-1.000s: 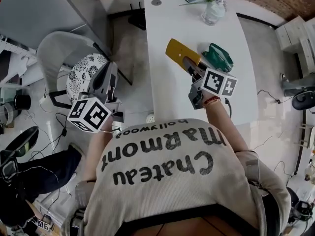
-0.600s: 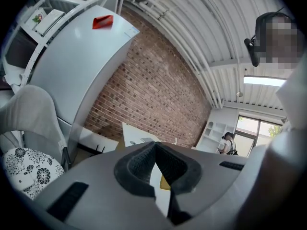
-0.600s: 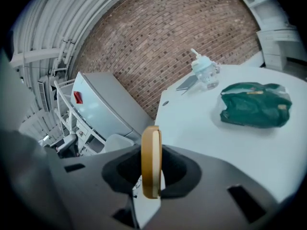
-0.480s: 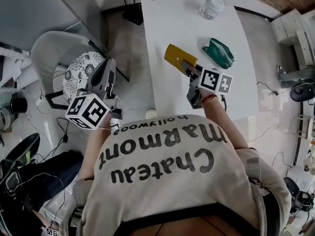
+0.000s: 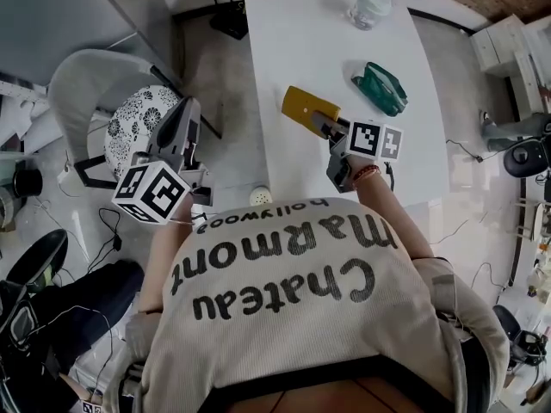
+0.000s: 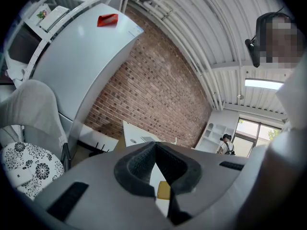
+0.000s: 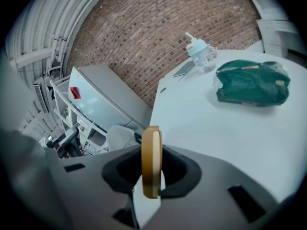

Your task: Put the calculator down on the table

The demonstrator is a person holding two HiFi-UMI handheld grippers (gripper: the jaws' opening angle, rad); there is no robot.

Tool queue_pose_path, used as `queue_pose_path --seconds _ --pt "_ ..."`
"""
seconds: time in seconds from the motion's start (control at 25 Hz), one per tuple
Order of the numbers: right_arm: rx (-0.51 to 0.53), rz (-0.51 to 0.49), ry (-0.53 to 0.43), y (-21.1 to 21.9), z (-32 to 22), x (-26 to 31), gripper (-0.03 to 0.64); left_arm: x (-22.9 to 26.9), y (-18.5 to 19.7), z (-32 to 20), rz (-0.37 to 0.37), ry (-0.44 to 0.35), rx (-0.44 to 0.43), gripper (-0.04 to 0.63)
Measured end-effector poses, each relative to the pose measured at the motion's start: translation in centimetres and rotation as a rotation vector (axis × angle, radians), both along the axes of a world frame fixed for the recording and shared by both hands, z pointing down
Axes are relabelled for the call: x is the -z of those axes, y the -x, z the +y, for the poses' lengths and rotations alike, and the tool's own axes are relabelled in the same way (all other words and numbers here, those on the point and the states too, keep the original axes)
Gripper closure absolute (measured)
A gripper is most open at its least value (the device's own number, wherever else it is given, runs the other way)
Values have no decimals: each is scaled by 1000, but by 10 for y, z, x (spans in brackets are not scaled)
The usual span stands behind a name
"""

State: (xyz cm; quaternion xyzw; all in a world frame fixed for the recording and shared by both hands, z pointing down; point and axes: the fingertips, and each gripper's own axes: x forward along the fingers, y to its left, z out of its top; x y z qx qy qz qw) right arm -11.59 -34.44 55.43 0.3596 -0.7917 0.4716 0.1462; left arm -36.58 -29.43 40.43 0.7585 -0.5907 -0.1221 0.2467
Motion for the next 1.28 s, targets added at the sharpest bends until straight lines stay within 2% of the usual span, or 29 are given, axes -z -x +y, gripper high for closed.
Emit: queue_pose_path --seconds 0.4,0.76,1.28 --pt "51 -52 115 0 7 -10 528 2 2 1 2 0 7 595" --pt "-2 21 143 -10 4 -28 492 -2 3 0 -3 4 8 595" --pt "-60 143 176 -21 2 -47 394 -4 4 1 2 6 11 595"
